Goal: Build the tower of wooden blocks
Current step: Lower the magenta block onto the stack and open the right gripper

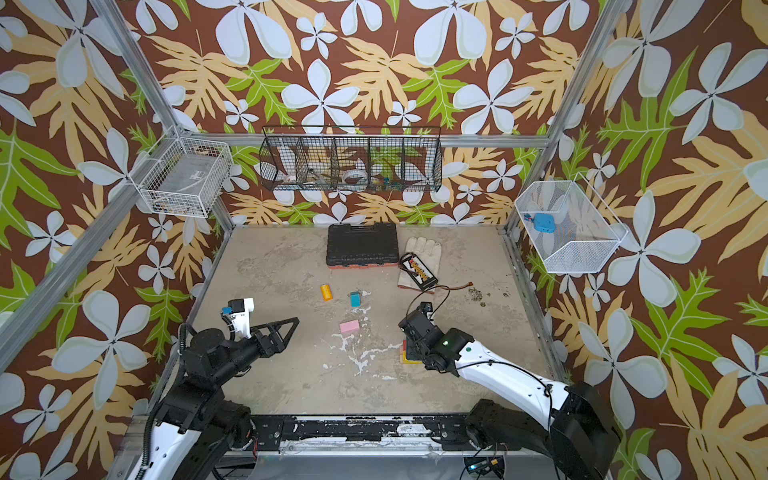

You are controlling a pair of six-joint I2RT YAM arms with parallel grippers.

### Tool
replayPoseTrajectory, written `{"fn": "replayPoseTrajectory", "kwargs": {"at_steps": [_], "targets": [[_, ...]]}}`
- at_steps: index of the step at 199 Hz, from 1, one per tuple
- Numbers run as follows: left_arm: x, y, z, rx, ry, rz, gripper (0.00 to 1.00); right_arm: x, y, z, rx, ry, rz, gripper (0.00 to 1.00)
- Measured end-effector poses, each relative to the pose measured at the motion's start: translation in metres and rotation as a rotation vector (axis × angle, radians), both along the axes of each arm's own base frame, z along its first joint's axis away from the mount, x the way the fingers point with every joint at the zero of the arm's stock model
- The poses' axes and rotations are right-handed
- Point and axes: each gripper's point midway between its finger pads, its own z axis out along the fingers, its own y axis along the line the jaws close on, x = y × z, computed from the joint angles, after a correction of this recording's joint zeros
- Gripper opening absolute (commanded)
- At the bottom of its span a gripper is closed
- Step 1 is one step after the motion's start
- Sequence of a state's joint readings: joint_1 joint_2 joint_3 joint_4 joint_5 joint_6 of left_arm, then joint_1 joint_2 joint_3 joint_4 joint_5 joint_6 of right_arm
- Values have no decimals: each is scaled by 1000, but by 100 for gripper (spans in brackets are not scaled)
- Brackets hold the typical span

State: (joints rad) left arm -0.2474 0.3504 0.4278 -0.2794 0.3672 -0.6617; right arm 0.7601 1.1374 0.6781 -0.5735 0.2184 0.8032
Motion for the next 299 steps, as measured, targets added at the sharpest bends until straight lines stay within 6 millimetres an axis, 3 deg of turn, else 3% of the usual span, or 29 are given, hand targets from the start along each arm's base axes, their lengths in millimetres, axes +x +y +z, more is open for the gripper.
{"fn": "replayPoseTrajectory", "kwargs": {"at_steps": [33,79,186,244,276,299], "targets": [[0,0,0,-3,2,1,100,1,-1,-2,-12,0,-5,34],[0,0,0,-9,4,3,100,2,-2,-5,-24,3,-7,46],[0,0,1,-12,4,3,100,3,-4,-3,-30,-7,-14,59],[-1,0,1,-12,3,3,100,4,-6,1,-27,-25,-22,59],[-1,0,1,-12,3,3,100,6,-4,10,-9,-45,-22,60],[-1,0,1,-12,3,3,100,14,3,35,41,-103,-22,63]]}}
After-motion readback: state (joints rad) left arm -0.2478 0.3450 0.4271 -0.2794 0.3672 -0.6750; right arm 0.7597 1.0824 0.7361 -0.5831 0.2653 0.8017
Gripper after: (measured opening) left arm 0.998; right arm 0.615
